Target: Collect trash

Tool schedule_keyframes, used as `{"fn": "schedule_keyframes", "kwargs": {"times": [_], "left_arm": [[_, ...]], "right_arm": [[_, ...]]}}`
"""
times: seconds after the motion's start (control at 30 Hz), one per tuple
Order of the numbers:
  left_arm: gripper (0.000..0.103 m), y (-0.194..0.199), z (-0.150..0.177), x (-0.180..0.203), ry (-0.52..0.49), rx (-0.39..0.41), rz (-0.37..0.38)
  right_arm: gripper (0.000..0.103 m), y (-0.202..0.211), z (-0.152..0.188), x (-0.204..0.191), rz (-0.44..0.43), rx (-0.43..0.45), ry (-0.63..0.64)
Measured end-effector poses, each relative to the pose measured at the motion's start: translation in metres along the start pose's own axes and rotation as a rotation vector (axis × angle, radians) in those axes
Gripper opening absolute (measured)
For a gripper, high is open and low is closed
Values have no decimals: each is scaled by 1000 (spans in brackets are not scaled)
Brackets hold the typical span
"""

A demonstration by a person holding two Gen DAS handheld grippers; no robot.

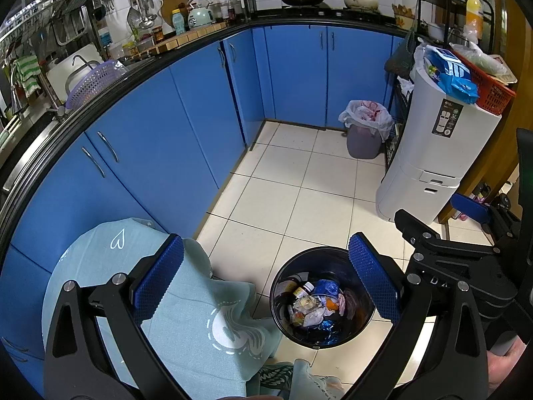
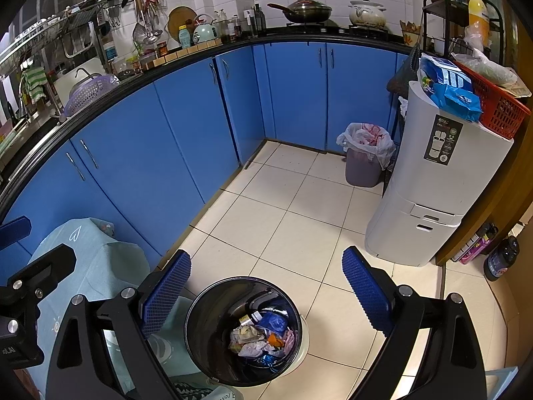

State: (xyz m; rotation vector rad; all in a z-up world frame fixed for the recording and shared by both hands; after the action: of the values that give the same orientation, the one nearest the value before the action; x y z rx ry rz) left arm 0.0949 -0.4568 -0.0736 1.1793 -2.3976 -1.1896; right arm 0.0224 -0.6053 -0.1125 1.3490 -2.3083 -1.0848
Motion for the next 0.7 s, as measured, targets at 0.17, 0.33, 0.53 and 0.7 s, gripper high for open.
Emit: {"fn": "schedule_keyframes", "kwargs": {"times": [0.17, 0.33, 0.53, 0.7], "left_arm": [[98, 0, 0, 0, 1, -1, 0], [98, 0, 0, 0, 1, 0, 1], [98, 0, 0, -1, 1, 1, -1], [98, 0, 0, 0, -1, 1, 2]], "right_arm": [[90, 1, 1, -2, -2, -2, 1], [90, 1, 1, -2, -2, -1, 3], [90, 1, 2, -1, -4, -3, 2], [90, 1, 2, -2, -3, -3, 1]]}}
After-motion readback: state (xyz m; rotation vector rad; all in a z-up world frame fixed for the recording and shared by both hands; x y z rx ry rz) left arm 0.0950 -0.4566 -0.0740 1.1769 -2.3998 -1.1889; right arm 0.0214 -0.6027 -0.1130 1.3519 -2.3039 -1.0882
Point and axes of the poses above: each gripper's, at about its wrist camera, not at the fingertips, and y roughly against the way its jaws point, x to its right, z to its underside, the point moved 10 cm from there along -y, roughly the way its jaws point, and after that the axes turned 2 degrees about -z, right-handed, at the moved point
